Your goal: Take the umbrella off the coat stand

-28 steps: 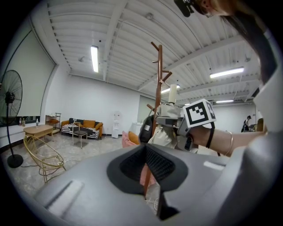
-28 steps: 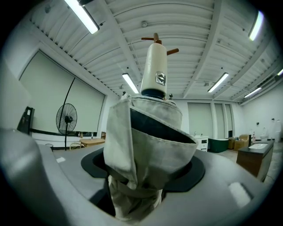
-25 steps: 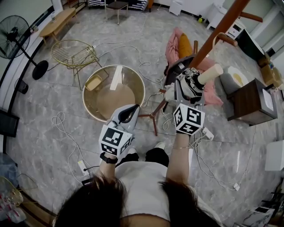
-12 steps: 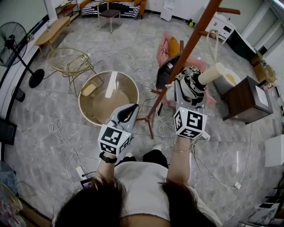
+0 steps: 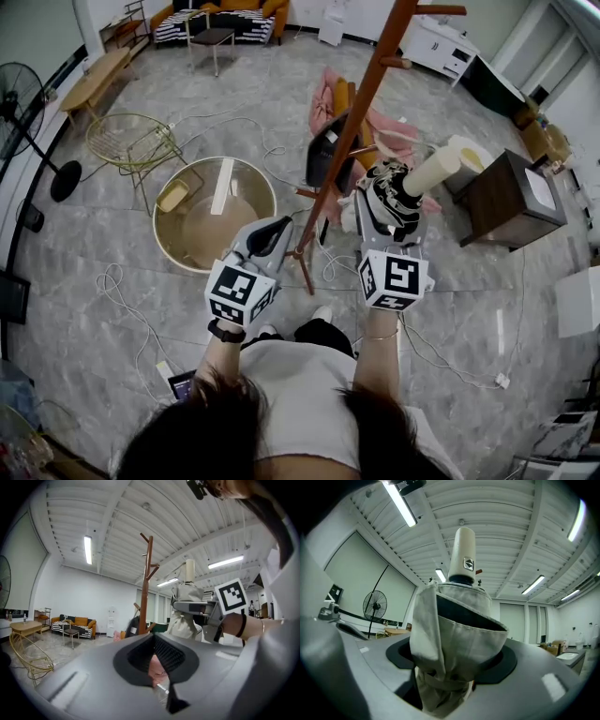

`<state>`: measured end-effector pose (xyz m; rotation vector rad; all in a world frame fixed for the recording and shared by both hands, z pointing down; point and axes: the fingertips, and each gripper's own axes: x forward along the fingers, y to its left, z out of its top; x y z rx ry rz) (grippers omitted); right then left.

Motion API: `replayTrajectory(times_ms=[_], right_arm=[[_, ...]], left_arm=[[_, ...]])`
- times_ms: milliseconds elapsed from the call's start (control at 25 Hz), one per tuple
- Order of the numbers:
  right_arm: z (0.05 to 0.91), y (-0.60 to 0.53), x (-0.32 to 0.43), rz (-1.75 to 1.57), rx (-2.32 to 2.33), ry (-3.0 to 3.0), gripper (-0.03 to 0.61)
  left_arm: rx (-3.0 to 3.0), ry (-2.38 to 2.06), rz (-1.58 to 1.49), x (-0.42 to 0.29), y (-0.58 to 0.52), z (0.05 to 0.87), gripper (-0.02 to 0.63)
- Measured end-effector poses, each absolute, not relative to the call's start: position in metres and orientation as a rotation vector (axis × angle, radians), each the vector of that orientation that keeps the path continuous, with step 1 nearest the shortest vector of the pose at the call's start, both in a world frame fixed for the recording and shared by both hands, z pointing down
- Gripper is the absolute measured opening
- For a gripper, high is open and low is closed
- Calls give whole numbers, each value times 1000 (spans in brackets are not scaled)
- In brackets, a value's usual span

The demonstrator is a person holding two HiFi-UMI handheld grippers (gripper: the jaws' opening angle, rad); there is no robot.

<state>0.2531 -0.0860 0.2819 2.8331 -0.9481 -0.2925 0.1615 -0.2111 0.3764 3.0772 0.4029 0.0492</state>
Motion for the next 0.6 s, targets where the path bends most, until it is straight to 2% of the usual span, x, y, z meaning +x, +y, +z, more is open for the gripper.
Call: replayTrajectory(times_ms=[600], right_arm=[[318,-13,232,-160,2841,-865,324]], left_arm=[[3060,668,-3,211,-137,362,58]])
